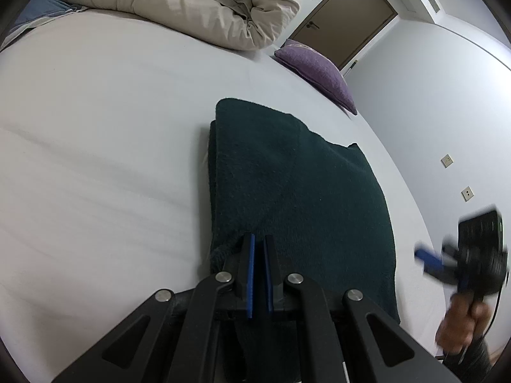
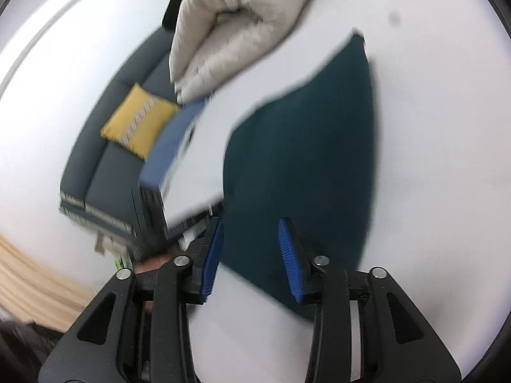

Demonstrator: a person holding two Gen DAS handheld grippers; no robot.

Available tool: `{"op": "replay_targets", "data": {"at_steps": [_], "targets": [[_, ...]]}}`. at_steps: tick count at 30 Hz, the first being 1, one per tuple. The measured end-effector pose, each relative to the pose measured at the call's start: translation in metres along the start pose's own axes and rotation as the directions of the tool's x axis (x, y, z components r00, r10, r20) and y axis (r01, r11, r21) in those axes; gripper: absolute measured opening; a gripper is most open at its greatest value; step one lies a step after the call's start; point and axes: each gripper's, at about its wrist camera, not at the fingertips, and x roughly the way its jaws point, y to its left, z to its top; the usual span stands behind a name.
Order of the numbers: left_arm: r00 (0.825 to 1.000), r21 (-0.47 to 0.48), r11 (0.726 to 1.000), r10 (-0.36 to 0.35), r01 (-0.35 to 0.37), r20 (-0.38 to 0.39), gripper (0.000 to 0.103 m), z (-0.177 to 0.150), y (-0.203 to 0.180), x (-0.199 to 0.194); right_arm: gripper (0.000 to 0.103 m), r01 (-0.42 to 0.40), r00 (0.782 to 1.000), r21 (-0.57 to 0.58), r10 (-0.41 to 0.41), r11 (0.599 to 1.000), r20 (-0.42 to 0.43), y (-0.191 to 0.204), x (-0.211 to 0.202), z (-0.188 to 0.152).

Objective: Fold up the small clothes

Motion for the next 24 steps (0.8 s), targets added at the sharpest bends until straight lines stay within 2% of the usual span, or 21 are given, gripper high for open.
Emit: {"op": "replay_targets", "data": {"at_steps": [2,6,8,9,11,12,15,17,18,20,22,24], "targets": [[1.000,-0.005,1.000,-0.006,0.006,-0.003,0.007,-0.001,0.001,0.000,0.047,-0.005,1.000,0.022,0.004,1.000,0.001,-0.002,0.018,0.022],[1.000,-0.016,1.000,-0.017,0.017,-0.004,0.007,0.000,0.003,0.000,0.047,0.010,0.999,0.084,-0.007,0.996,-0.037,-0.023,0.064,0.062],[1.000,-0.018,1.000,-0.022,0.022,-0.004,0.007,0.000,0.004,0.002,0.046,0.005,1.000,0.132,-0.003,0.991,-0.016,-0.037,0.075,0.077],[1.000,-0.018,1.000,-0.023,0.023,-0.004,0.007,0.000,0.005,0.003,0.046,-0.006,1.000,0.147,0.004,0.989,0.014,-0.041,0.075,0.086],[1.000,-0.010,1.000,-0.023,0.023,-0.002,0.007,0.000,0.005,0.004,0.052,0.073,0.995,0.164,-0.082,0.984,0.053,-0.050,0.073,0.104],[1.000,-0.009,1.000,-0.024,0.024,-0.001,0.007,0.000,0.005,0.004,0.059,0.108,0.991,0.196,-0.122,0.975,0.058,-0.062,0.072,0.113],[0.999,-0.024,0.999,-0.040,0.040,0.002,0.007,-0.001,0.008,0.003,0.056,0.096,0.992,0.278,-0.116,0.956,0.054,-0.090,0.072,0.125],[0.999,-0.026,0.999,-0.044,0.044,0.007,0.007,0.000,0.008,-0.001,0.055,0.097,0.984,0.298,-0.135,0.950,0.112,-0.096,0.057,0.124],[0.999,-0.028,0.999,-0.044,0.044,0.013,0.007,0.000,0.008,-0.005,0.055,0.115,0.972,0.312,-0.171,0.943,0.159,-0.099,0.041,0.120],[0.999,-0.041,0.998,-0.035,0.037,0.034,0.014,0.002,0.009,-0.018,0.060,0.127,0.956,0.350,-0.208,0.928,0.207,-0.106,0.016,0.110],[0.997,-0.057,0.998,-0.016,0.020,0.072,0.049,0.003,0.012,-0.033,0.060,0.124,0.961,0.350,-0.200,0.928,0.190,-0.111,-0.005,0.096],[0.995,-0.078,0.997,0.010,-0.002,0.101,0.055,0.005,0.020,-0.043,0.060,0.121,0.973,0.331,-0.178,0.936,0.148,-0.111,-0.014,0.077]]}}
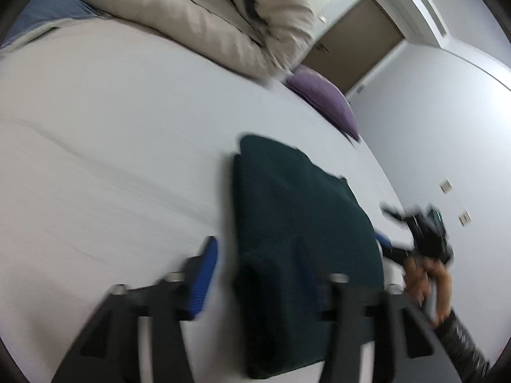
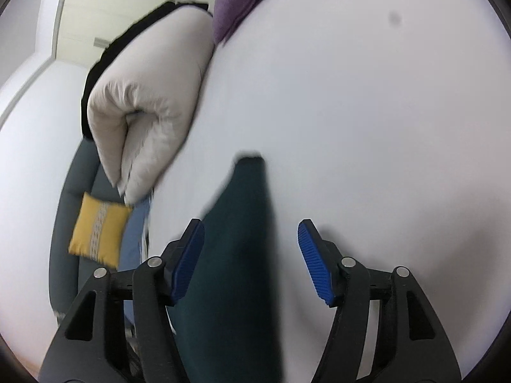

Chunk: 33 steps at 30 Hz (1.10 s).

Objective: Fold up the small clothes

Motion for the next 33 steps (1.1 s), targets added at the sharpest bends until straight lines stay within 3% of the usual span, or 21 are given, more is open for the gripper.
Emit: {"op": "replay_targets", "data": {"at_steps": [3,6,9,13,16,20,23,26,28,30,33], "targets": [[0.999,-0.062,0.998,-0.014,0.011,-0.037,0.055,0.006,0.014,0.003,0.060,-0.052,0.994,-0.002,0.052,0.999,-0.095,-0.006,-0.006,-0.033],[0.992,-0.119,0.990,-0.084,0.072,-0.095,0.056,0.010,0.020,0.018,0.060,-0.109,0.982,-0.012,0.105,0.994,-0.156,-0.003,-0.003,-0.057],[0.966,-0.196,0.973,-0.163,0.123,-0.200,0.060,0.013,0.024,0.046,0.060,-0.128,0.971,-0.016,0.122,0.992,-0.205,0.009,0.010,-0.077],[0.948,-0.263,0.952,-0.217,0.154,-0.231,0.060,0.021,0.032,0.065,0.062,-0.137,0.962,0.001,0.133,0.991,-0.238,0.015,0.025,-0.091],[0.919,-0.298,0.936,-0.274,0.188,-0.283,0.060,0.029,0.033,0.082,0.062,-0.139,0.962,0.002,0.136,0.990,-0.238,0.016,0.028,-0.095],[0.898,-0.313,0.933,-0.284,0.178,-0.337,0.060,0.040,0.029,0.101,0.063,-0.127,0.961,-0.016,0.120,0.992,-0.249,0.015,0.027,-0.100],[0.895,-0.293,0.942,-0.264,0.160,-0.359,0.058,0.041,0.021,0.107,0.063,-0.072,0.958,-0.050,0.055,0.996,-0.282,0.021,0.039,-0.099],[0.894,-0.242,0.962,-0.219,0.130,-0.390,0.045,0.035,0.015,0.102,0.060,-0.038,0.959,-0.077,0.015,0.996,-0.284,0.022,0.041,-0.104],[0.890,-0.258,0.957,-0.228,0.131,-0.395,0.034,0.033,0.019,0.102,0.052,-0.016,0.963,-0.108,-0.014,0.994,-0.270,0.024,0.038,-0.109],[0.891,-0.264,0.955,-0.236,0.138,-0.388,0.030,0.032,0.021,0.101,0.045,-0.010,0.967,-0.124,-0.022,0.992,-0.255,0.027,0.034,-0.112],[0.904,-0.243,0.962,-0.212,0.126,-0.371,0.026,0.032,0.014,0.095,0.040,-0.002,0.974,-0.139,-0.030,0.990,-0.226,0.035,0.025,-0.113]]}}
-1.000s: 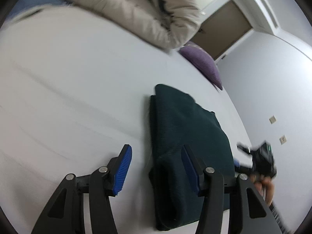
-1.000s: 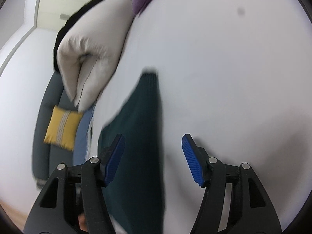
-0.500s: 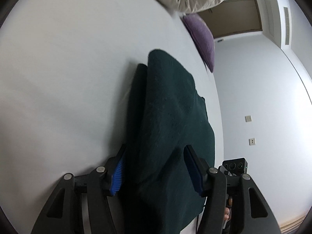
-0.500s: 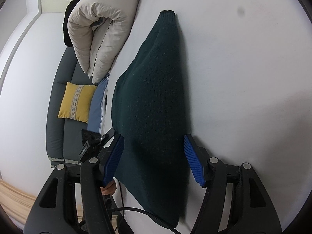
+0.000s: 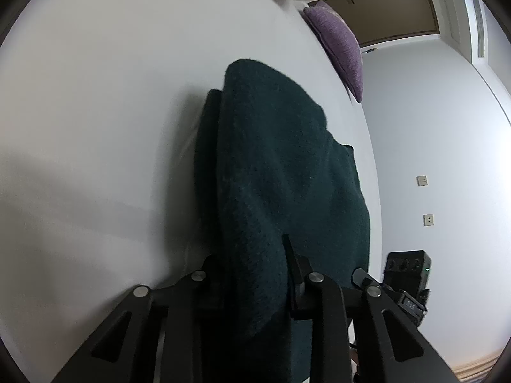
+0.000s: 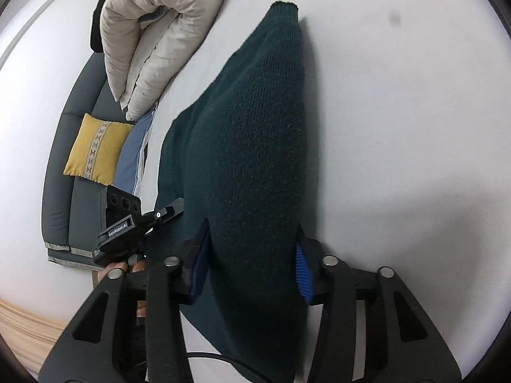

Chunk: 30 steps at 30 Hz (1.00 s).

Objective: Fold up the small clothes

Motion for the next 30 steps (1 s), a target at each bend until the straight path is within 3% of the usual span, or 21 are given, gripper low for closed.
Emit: {"op": "replay_targets", "data": {"at_steps": [2,9,17,24,30], "targets": [[1.000,0.005,1.000,-0.004,0.004,0.017,0.025,-0.006,-0.007,-0.008,0.037,-0.003,1.000,-0.013,0.004,1.000,0.020,0.007,-0.013,-0.005],[0.999,0.151,0.988,0.006,-0.013,0.045,0.025,-0.059,-0.066,-0.033,0.037,-0.018,0.998,-0.066,0.022,0.998,0.057,0.031,-0.071,-0.030],[1.000,0.245,0.969,0.008,-0.013,0.024,0.025,-0.132,-0.104,-0.047,0.037,-0.041,0.996,-0.052,0.045,0.998,0.079,0.018,-0.140,-0.112],[1.000,0.229,0.973,0.027,-0.027,0.001,0.025,-0.185,-0.092,-0.060,0.037,-0.050,0.996,-0.027,0.052,0.998,0.069,0.003,-0.151,-0.176],[0.998,0.207,0.977,0.058,-0.054,-0.011,0.025,-0.211,-0.075,-0.053,0.037,-0.045,0.997,-0.002,0.045,0.999,0.054,-0.019,-0.150,-0.216]]}}
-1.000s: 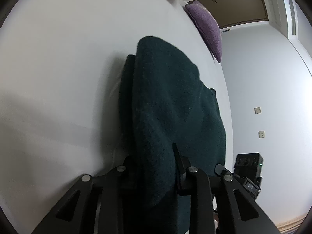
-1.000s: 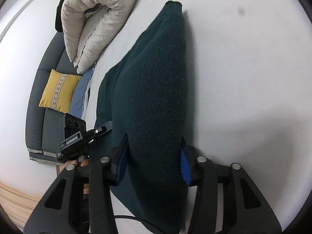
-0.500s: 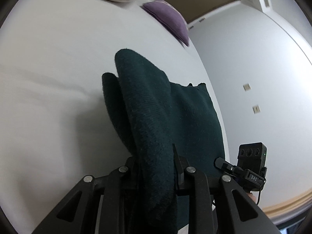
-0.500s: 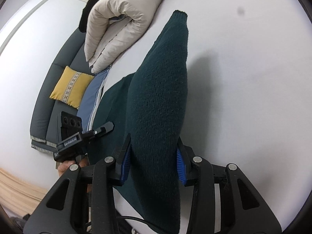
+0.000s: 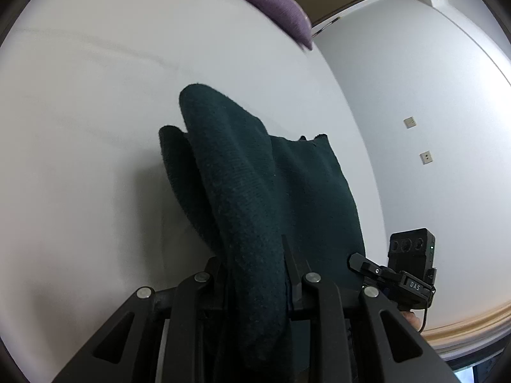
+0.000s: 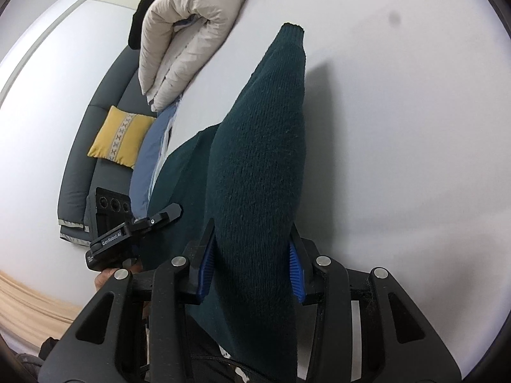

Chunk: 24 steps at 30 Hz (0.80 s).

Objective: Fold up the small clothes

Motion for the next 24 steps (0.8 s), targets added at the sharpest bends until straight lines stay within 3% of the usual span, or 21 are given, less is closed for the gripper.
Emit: {"op": "replay_targets", "data": {"at_steps": [2,5,9,12,17,24], "targets": [[0.999,0.008,0.999,0.042,-0.042,-0.007,0.026,-0.005,0.005,0.009,0.037,0.023,1.000,0.004,-0.023,1.000,0.003,-0.011,0.001,-0.012],[0.998,0.000,0.998,0.060,-0.060,-0.013,0.029,-0.007,0.013,0.021,0.037,-0.020,1.000,0.053,0.019,0.998,0.011,-0.036,0.004,-0.020],[1.000,-0.030,1.000,0.004,-0.004,-0.004,0.035,-0.014,0.030,0.027,0.038,-0.115,0.993,0.074,0.114,0.991,0.016,-0.062,0.009,-0.024],[0.999,-0.044,0.998,-0.034,0.035,0.016,0.036,-0.019,0.037,0.027,0.037,-0.126,0.992,0.065,0.124,0.990,0.022,-0.064,0.008,-0.028],[0.999,-0.052,0.998,-0.038,0.040,0.038,0.039,-0.022,0.036,0.022,0.042,-0.069,0.997,0.081,0.066,0.994,0.045,-0.046,0.007,-0.026],[0.987,-0.016,0.998,0.064,-0.062,0.146,0.045,-0.032,0.025,-0.015,0.047,0.060,0.984,0.112,-0.078,0.992,0.161,-0.047,-0.039,-0.034]]}}
